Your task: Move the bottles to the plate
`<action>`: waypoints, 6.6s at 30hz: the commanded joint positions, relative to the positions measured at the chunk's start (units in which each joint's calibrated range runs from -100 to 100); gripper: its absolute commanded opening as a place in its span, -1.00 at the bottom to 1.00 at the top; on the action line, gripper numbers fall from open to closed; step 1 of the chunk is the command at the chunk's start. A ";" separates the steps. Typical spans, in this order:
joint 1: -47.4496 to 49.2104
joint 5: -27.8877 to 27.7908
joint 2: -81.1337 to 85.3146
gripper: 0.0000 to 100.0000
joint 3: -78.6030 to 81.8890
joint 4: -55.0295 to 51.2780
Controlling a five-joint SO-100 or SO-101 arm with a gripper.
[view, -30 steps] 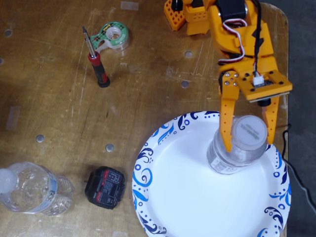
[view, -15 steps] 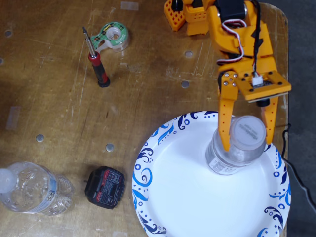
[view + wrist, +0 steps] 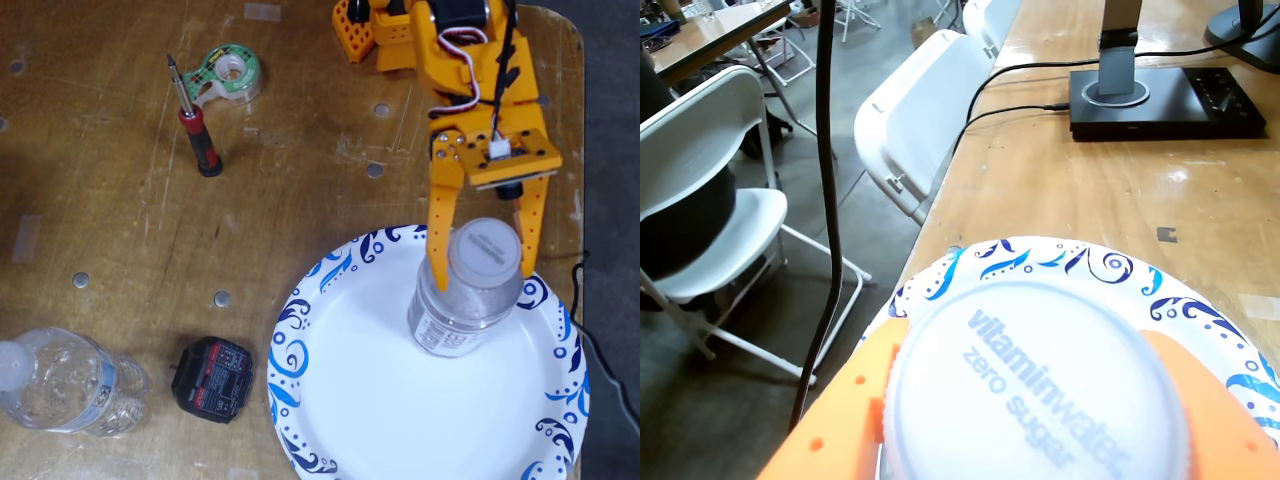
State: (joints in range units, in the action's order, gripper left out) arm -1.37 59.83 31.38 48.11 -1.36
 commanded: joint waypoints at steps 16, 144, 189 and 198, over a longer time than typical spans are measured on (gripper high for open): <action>0.45 0.68 5.22 -0.41 0.54 -0.29; -41.92 -3.44 -68.22 -0.32 -87.12 4.67; -42.35 -3.39 -67.63 -0.41 -90.18 5.54; -44.08 -3.44 -67.04 -0.74 -89.55 4.84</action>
State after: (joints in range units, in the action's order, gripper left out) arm -44.48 56.50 -38.84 -39.12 3.66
